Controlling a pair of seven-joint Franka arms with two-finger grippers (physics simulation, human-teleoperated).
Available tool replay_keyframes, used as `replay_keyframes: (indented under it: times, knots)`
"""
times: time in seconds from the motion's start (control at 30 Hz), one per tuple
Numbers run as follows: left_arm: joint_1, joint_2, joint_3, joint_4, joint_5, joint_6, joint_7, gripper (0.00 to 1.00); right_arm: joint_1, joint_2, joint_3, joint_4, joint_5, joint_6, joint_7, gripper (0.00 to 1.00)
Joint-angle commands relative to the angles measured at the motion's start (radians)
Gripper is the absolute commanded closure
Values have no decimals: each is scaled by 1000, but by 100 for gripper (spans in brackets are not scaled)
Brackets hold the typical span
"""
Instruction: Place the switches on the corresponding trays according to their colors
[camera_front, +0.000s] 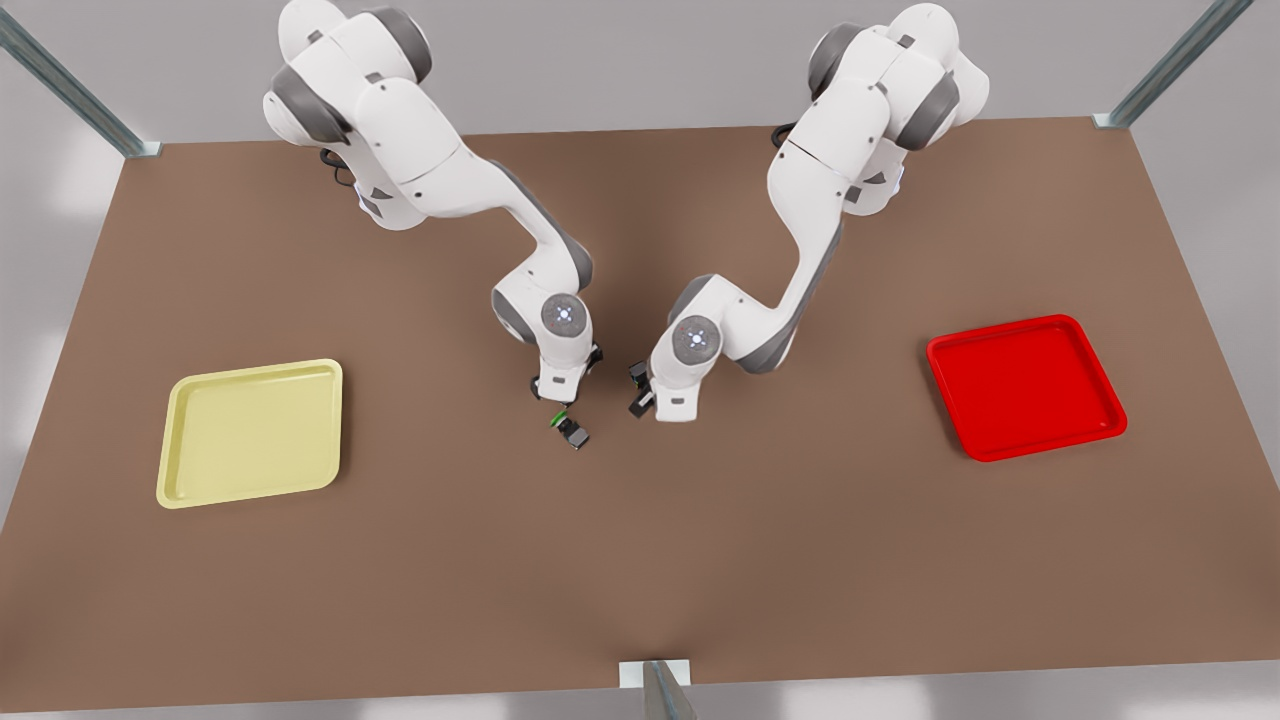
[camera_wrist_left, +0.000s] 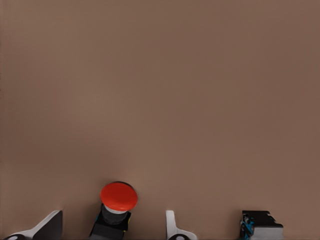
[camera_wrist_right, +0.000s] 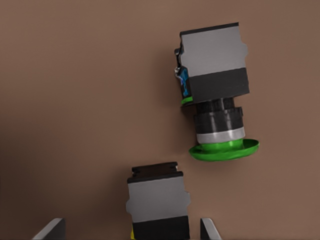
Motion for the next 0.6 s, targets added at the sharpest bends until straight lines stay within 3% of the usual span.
replay_keyframes:
  times: [0.0, 0.2, 0.27, 0.43, 0.57]
  knots:
    - [-1, -1, -9, 1, 2, -44, -142, 0, 0, 3, -1, 1, 2, 18, 45, 0]
    - [-19, 8, -10, 2, 2, -24, -136, 0, 0, 8, -10, 1, 2, 18, 39, 2]
    - [-30, 16, -10, 2, 0, -24, -77, 0, 0, 8, -10, 2, 2, 18, 37, 20]
    - [-35, 37, -12, 2, -1, 3, 45, 0, -4, 6, -10, 4, 2, 17, 36, 34]
    - [-59, 44, -10, 2, -3, 0, 252, 0, -6, 6, -10, 4, 2, 17, 36, 58]
